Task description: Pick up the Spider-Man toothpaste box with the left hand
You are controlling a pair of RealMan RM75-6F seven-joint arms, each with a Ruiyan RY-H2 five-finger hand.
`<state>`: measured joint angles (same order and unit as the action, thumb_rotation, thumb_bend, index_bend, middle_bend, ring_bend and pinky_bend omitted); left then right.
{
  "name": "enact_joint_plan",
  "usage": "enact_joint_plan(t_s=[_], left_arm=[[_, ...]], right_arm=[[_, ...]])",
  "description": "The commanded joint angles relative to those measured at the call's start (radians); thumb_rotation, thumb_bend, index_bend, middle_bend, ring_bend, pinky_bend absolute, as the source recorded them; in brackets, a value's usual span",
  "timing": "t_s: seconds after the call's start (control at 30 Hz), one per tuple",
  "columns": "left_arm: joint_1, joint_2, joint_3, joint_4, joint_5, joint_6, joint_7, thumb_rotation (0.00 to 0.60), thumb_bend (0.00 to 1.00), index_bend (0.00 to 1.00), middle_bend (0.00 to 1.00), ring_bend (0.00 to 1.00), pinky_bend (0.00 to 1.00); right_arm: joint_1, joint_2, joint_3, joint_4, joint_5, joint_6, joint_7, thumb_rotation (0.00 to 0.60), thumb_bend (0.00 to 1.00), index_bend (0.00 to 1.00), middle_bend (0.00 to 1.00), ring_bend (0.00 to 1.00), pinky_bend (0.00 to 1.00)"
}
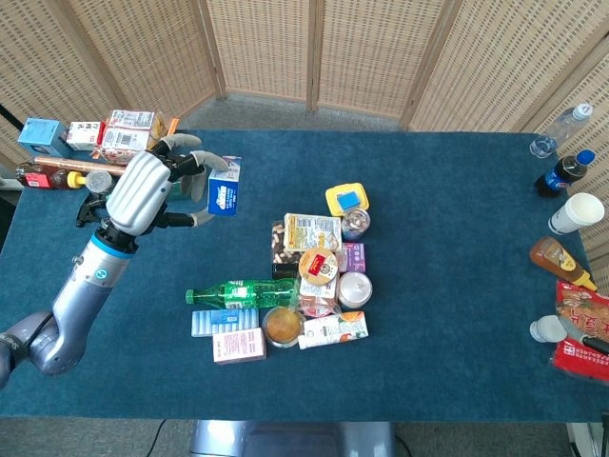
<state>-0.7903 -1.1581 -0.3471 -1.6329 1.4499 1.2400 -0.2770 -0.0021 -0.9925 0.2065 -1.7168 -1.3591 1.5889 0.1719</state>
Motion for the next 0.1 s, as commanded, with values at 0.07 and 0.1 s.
enact_joint_plan(t_s=[0.07, 0.1], left_arm=[[0.001, 0.002, -0.001, -0.003, 0.001, 0.003, 0.001, 0.600, 0.30, 0.67, 0.76, 0.72, 0.26], [0.001, 0.003, -0.001, -0.003, 0.001, 0.004, 0.001, 0.600, 0.30, 0.67, 0.76, 0.72, 0.26]], right_arm=[[-0.001, 0.000, 0.000, -0.001, 0.000, 0.002, 0.001, 0.530, 0.12, 0.00, 0.07, 0.00, 0.00], [-0.002, 0.000, 0.000, -0.001, 0.000, 0.002, 0.001, 0.529, 0.12, 0.00, 0.07, 0.00, 0.00]])
